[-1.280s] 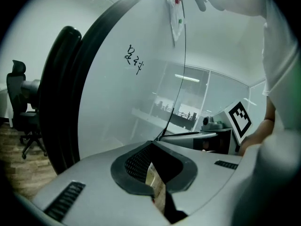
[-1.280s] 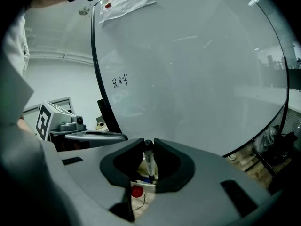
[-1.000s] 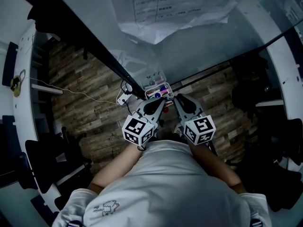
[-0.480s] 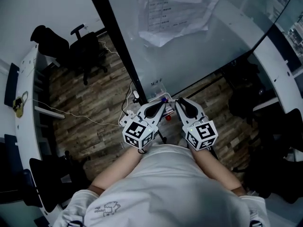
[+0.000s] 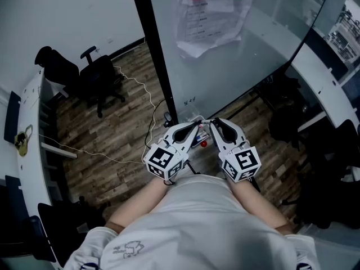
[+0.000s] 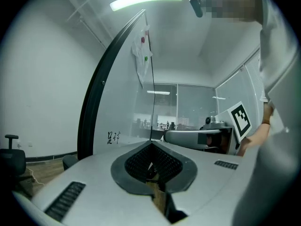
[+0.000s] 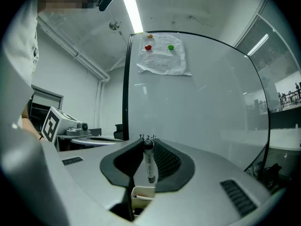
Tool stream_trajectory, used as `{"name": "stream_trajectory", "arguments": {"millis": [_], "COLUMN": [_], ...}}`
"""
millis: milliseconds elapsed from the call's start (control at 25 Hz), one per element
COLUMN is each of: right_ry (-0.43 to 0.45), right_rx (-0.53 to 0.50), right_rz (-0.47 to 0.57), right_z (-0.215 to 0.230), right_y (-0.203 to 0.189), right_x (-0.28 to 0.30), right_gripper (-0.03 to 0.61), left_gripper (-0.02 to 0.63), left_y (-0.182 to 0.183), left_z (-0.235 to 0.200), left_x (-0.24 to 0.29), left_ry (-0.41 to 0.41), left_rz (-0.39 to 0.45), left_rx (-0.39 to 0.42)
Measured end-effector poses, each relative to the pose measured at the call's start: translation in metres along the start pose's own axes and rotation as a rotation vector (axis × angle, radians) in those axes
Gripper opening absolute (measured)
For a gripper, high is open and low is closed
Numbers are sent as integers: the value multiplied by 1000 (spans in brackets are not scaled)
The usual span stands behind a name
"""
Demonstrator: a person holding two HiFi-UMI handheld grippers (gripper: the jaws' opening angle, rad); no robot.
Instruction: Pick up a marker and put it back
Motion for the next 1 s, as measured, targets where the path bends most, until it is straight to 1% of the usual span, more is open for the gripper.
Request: {"name": "stream_trajectory", "arguments": {"millis": [160,560,760,880,1000], "right_ry": [-19,-26,-6,11,39], "right_rx": [-5,4,26,37,43], "right_rz": [9,4,-7,-23,-30], "right_z": [-7,-23,-32,-27,-17], "right_y": [1,-5,-14,-19,-19], "right_x": [0,5,8,8,13], "right_gripper": [74,74,74,74,74], "left_gripper": [5,5,5,5,5], "left_y": [5,0,-9,-14,-14], "left_z": [2,-13,-20,-21,-28], "left_x": [-8,-26,-35,-35,-32], "left_ry": [-27,5,36,60,108], "left_rz": [31,27,4,-3,-4], "left_rx": [7,-19,-38,-48,-59]}}
Point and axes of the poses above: the fingertips, and each gripper's own axes: x forward along the fingers, z to its right, y out of its top, the point moved 2 cm from there along -x, backward along the fingers, and after that the axes turned 8 degrees about y, right-handed, at the moved point
